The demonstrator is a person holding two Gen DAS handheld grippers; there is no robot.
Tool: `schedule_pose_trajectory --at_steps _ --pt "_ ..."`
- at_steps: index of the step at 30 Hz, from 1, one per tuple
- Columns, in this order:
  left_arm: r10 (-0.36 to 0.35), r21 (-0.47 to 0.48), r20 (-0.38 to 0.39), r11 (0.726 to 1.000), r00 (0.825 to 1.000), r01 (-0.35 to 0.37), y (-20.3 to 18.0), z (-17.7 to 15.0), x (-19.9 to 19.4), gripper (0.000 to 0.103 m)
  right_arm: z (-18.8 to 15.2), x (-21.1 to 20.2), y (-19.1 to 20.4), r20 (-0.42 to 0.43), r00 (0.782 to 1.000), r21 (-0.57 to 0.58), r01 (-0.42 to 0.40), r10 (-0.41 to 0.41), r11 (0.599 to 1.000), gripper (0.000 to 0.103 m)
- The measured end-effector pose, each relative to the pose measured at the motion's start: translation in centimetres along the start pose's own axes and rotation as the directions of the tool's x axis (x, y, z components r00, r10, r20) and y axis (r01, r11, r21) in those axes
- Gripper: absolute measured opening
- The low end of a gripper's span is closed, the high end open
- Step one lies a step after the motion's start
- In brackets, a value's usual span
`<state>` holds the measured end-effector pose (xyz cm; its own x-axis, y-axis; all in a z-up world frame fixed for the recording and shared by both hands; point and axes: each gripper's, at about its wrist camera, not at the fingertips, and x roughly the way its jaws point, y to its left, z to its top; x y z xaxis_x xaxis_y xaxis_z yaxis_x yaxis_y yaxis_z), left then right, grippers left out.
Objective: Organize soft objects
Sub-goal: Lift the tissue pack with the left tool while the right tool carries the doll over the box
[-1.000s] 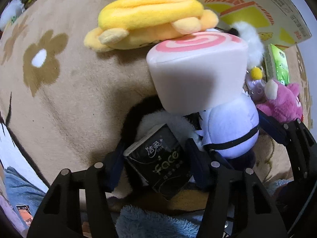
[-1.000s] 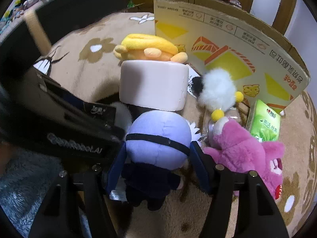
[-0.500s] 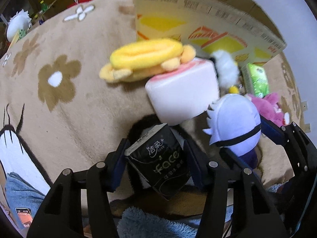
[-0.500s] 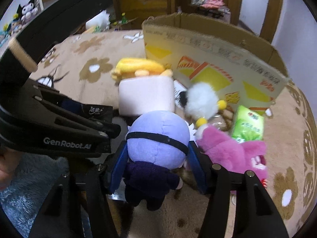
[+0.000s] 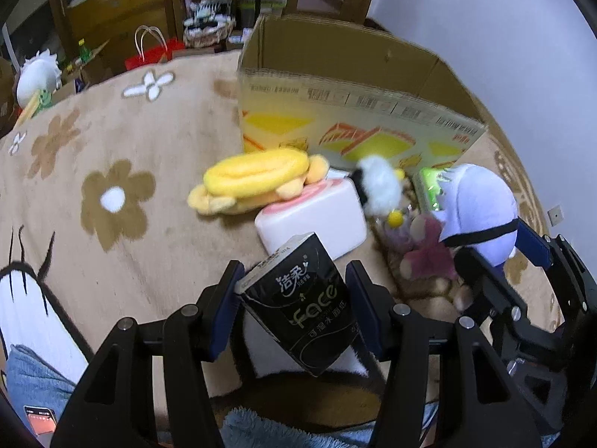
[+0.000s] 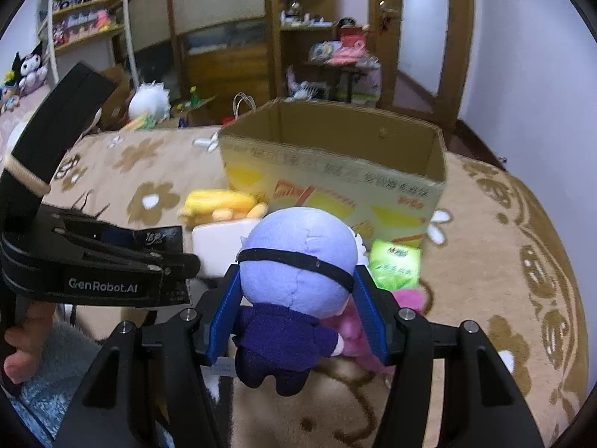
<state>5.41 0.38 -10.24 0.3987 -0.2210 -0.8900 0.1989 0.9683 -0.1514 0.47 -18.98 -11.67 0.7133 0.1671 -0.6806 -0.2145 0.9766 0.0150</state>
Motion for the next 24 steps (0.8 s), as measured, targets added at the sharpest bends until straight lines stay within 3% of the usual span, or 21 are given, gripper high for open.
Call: schedule_pose_trajectory --at_steps 10,15,18,24 --pt "-0.006 0.009 0.191 1.000 0.982 0.005 -0.8 0.4 -3.6 0.055 1.0 -1.8 -0.7 0.103 0.989 0.017 0.108 -0.110 0.994 0.062" --pt "0.000 0.027 0.239 1.000 0.971 -0.006 -1.1 1.0 -4.6 0.055 1.7 -2.1 -0.7 0.144 0.979 0.021 0.142 -0.143 0.990 0.062" --pt "0.008 0.050 0.288 0.998 0.958 -0.023 -1.7 1.4 -5.5 0.055 2.3 -2.3 -1.0 0.169 0.973 0.024 0.157 -0.158 0.987 0.062" --pt "0.011 0.083 0.407 0.995 0.913 -0.049 -2.9 2.6 -7.5 0.055 4.1 -2.5 -1.8 0.217 0.962 0.031 0.163 -0.166 0.986 0.062"
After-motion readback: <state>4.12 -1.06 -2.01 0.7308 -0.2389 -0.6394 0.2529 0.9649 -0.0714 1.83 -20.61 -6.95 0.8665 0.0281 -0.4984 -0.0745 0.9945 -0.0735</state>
